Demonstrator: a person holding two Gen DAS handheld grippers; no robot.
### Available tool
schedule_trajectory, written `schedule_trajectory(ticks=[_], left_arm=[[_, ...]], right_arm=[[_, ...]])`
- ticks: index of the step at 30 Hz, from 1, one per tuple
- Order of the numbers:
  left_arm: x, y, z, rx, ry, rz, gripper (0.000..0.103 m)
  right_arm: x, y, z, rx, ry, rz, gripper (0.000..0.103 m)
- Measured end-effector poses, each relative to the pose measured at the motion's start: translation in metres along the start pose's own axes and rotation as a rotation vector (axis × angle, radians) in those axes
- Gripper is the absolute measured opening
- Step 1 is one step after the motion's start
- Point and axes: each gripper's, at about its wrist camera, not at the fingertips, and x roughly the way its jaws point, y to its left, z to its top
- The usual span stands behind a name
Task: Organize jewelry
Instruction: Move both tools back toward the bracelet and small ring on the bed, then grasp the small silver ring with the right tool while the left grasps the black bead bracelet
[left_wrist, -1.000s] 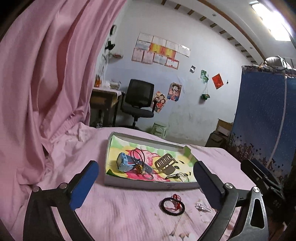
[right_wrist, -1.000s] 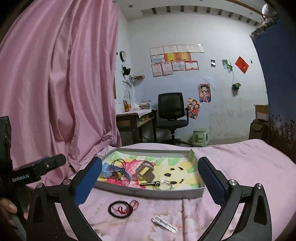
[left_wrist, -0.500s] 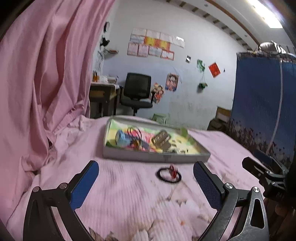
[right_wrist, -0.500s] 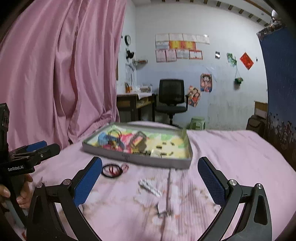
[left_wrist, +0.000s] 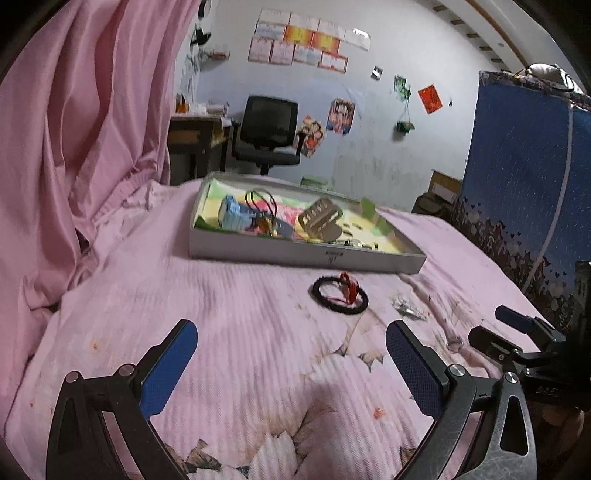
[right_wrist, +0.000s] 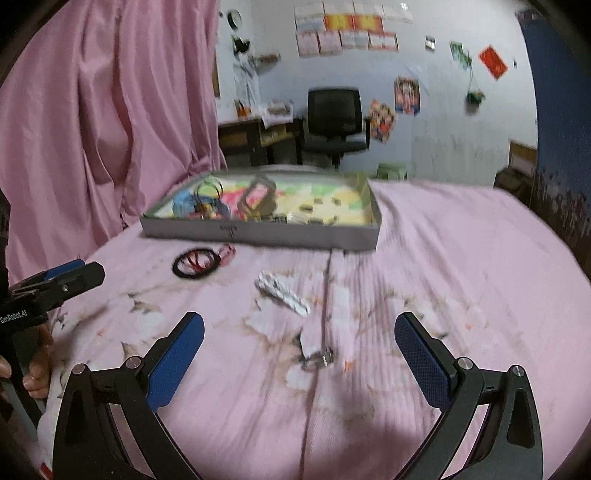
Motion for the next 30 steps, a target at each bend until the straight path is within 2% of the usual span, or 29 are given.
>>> schedule_trajectory(ticks=[3, 6, 7, 10, 15, 19, 22, 25, 30], left_arm=[[0.011, -0.001, 0.000, 0.004, 0.052, -0.008, 0.103], [0.020, -0.004, 0.002, 0.014, 0.095, -0.025, 0.103], [0.023, -0.005, 0.003, 0.018, 0.106, -0.028, 0.103], [0.031, -0.009, 0.003, 0.037, 0.131, -0.038, 0.103], [0.036, -0.014, 0.001, 0.070, 0.151, -0.044, 0.103], [0.040, -0.018, 0.001, 0.088, 0.165, -0.046, 0.103], [0.044, -0.022, 0.003, 0.104, 0.175, -0.048, 0.103], [0.050, -0.027, 0.006, 0.123, 0.184, -0.054, 0.103], [0.061, -0.032, 0.011, 0.136, 0.203, -0.062, 0.100]], right_arm=[[0.011, -0.005, -0.005, 0.031, 0.069, 0.027, 0.102], [0.016, -0.005, -0.008, 0.050, 0.091, 0.058, 0.101], [0.017, -0.004, -0.009, 0.052, 0.098, 0.064, 0.097], [0.024, -0.002, -0.012, 0.056, 0.143, 0.077, 0.073], [0.035, -0.003, -0.016, 0.072, 0.193, 0.070, 0.056], [0.042, -0.004, -0.018, 0.085, 0.218, 0.068, 0.032], [0.043, -0.003, -0.019, 0.083, 0.223, 0.068, 0.030], [0.046, 0.002, -0.018, 0.071, 0.228, 0.092, 0.019], [0.054, 0.012, -0.017, 0.040, 0.241, 0.102, 0.019]])
